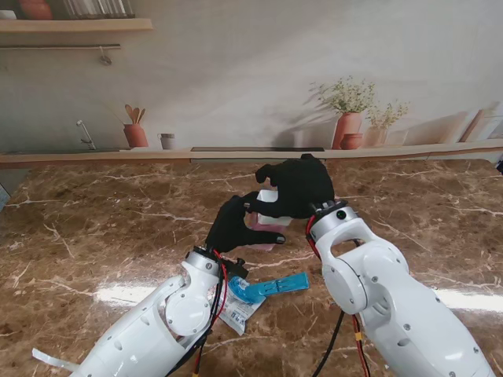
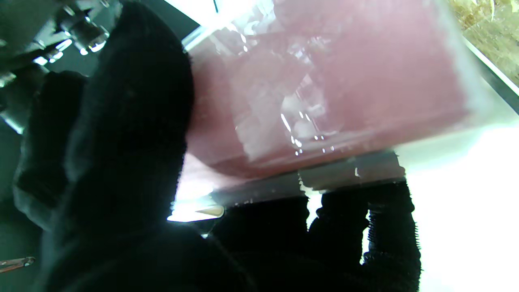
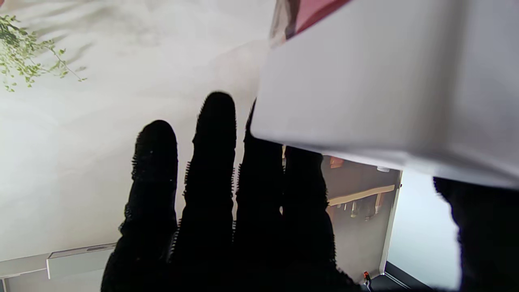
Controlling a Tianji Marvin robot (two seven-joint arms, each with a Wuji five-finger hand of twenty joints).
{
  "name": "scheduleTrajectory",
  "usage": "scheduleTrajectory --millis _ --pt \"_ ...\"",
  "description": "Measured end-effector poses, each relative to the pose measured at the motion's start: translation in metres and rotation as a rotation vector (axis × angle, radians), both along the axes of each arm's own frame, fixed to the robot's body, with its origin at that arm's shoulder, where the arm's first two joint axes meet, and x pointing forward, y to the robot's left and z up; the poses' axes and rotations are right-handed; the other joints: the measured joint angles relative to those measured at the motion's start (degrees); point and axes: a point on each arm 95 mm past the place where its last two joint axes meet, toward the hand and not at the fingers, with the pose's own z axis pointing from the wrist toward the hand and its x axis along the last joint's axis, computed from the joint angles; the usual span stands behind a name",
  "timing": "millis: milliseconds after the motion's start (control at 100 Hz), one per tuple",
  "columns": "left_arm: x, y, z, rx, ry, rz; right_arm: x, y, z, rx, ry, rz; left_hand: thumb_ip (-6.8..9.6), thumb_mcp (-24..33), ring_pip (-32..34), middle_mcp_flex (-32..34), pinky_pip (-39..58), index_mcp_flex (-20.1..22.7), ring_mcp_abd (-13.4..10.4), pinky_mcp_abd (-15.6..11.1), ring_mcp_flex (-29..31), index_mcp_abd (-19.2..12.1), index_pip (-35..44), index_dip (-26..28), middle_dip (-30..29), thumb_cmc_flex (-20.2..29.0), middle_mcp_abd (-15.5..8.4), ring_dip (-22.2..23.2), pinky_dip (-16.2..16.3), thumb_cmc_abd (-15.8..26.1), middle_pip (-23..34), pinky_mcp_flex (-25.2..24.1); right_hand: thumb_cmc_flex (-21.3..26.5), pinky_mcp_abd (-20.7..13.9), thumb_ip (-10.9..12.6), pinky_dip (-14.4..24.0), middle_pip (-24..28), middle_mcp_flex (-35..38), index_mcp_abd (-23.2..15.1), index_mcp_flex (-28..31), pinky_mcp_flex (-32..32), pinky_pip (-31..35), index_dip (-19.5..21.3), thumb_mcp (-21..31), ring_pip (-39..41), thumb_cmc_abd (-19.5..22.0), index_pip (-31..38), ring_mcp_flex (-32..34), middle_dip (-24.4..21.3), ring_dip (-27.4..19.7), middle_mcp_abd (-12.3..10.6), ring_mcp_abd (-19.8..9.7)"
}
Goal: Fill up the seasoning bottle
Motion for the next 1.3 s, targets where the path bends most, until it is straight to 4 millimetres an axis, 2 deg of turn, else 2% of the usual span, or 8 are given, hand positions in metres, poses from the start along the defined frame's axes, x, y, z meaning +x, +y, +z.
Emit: scheduleTrajectory --millis 100,190,420,610,770,870,1030,1300 --pt "0.000 0.001 0.002 0.000 -0.005 0.005 -0.004 -0.006 0.001 0.043 0.033 0.002 0.00 0.0 0.0 0.0 0.0 0.0 0.0 0.0 0.0 0.0 0.0 -2.1 -1.6 0.0 0.0 0.0 0.0 0.0 -0.2 0.0 -1.7 0.1 0.0 -1.3 -5.5 -10.4 1.7 -7.9 -5.6 -9.1 -2.2 0.9 -7.6 0.9 -4.8 -8.6 -4.6 -3.9 0.3 0.0" --pt "0.001 0.002 0.004 -0.001 -0.012 0.014 -0.009 -0.010 0.002 0.057 0.013 -0.006 0.00 0.0 0.0 1.2 0.0 0.4 0.0 0.0 0.0 0.0 0.0 -4.8 -3.8 -0.1 0.0 -0.1 0.0 0.1 -2.1 0.0 -2.2 0.0 0.0 -1.4 -7.7 -15.6 2.3 -11.3 -7.8 -11.8 -2.9 0.9 -10.2 2.2 -6.3 -12.7 -6.0 -4.9 0.4 0.0" --pt "0.009 0.015 0.007 0.023 -0.021 0.068 -0.024 -0.023 -0.001 0.105 -0.044 -0.041 0.03 1.9 -0.2 3.0 0.0 0.7 -0.7 -0.5 1.9 -0.1 1.3 -7.7 -9.5 -2.9 -0.1 -2.8 0.0 0.1 -4.1 1.5 -2.2 0.0 1.2 -1.4 -7.6 -17.7 2.4 -12.7 -8.4 -12.5 -3.0 0.9 -10.9 3.7 -6.9 -13.8 -6.0 -4.9 1.0 0.0" --pt "0.018 0.038 0.007 0.050 -0.009 0.128 -0.030 -0.030 -0.012 0.129 -0.041 -0.064 0.03 5.4 -6.9 3.6 -1.4 0.6 -2.2 -2.4 4.4 -0.4 1.9 -7.1 -12.9 -3.9 -0.4 -6.7 -2.1 -0.8 -4.8 3.5 -2.1 0.0 1.2 -1.4 -6.8 -17.7 2.4 -12.7 -8.4 -12.6 -3.0 0.9 -10.7 4.0 -6.9 -14.4 -6.0 -4.9 1.0 0.0" --pt "0.024 0.057 0.002 0.062 0.012 0.182 -0.028 -0.039 -0.025 0.153 0.003 -0.091 0.03 8.0 -12.7 1.9 -2.0 -3.0 -3.6 -4.0 5.3 -0.5 2.6 2.2 -18.3 -4.0 -1.0 -11.9 -5.6 -1.2 -3.6 4.5 -2.0 0.0 1.2 -1.4 -6.8 -17.7 2.4 -12.7 -8.4 -13.4 -3.0 0.9 -10.3 4.0 -6.9 -14.3 -6.1 -4.9 1.5 0.0" --pt "0.028 0.066 -0.006 0.062 0.041 0.209 -0.024 -0.046 -0.035 0.168 0.027 -0.119 -0.45 14.2 -14.6 -1.5 -3.8 -5.2 -4.7 -5.3 5.0 -1.0 2.6 5.9 -22.7 -6.5 -2.0 -16.0 -8.5 -1.2 0.4 4.8 -2.0 0.0 1.2 -1.4 -6.9 -17.9 2.4 -12.7 -8.6 -16.2 -3.0 0.9 -11.0 4.0 -6.9 -14.3 -7.4 -5.9 1.6 0.0" --pt "0.039 0.079 -0.025 0.069 0.102 0.241 -0.017 -0.061 -0.052 0.170 0.075 -0.170 -1.65 21.1 -16.9 -7.7 -7.1 -9.0 -6.5 -6.9 0.6 -1.4 2.6 8.4 -33.6 -7.0 -2.8 -26.2 -14.7 -1.2 5.1 3.0 -2.0 -0.9 1.2 -2.7 -8.8 -17.9 3.1 -12.6 -8.6 -20.0 -3.7 0.9 -13.9 4.0 -6.9 -14.3 -10.2 -10.8 1.6 0.0" --pt "0.054 0.087 -0.049 0.065 0.171 0.263 -0.003 -0.085 -0.079 0.183 0.165 -0.252 -1.71 28.4 -20.9 -13.5 -10.3 -13.3 -10.2 -10.1 -7.4 -2.1 2.6 9.8 -40.6 -7.0 -4.1 -32.9 -20.4 -1.2 4.4 -2.6 -2.0 -1.5 1.2 -4.9 -9.6 -17.9 3.1 -12.6 -9.1 -21.5 -3.8 0.9 -15.2 4.6 -6.9 -15.0 -11.9 -12.3 1.7 -0.6"
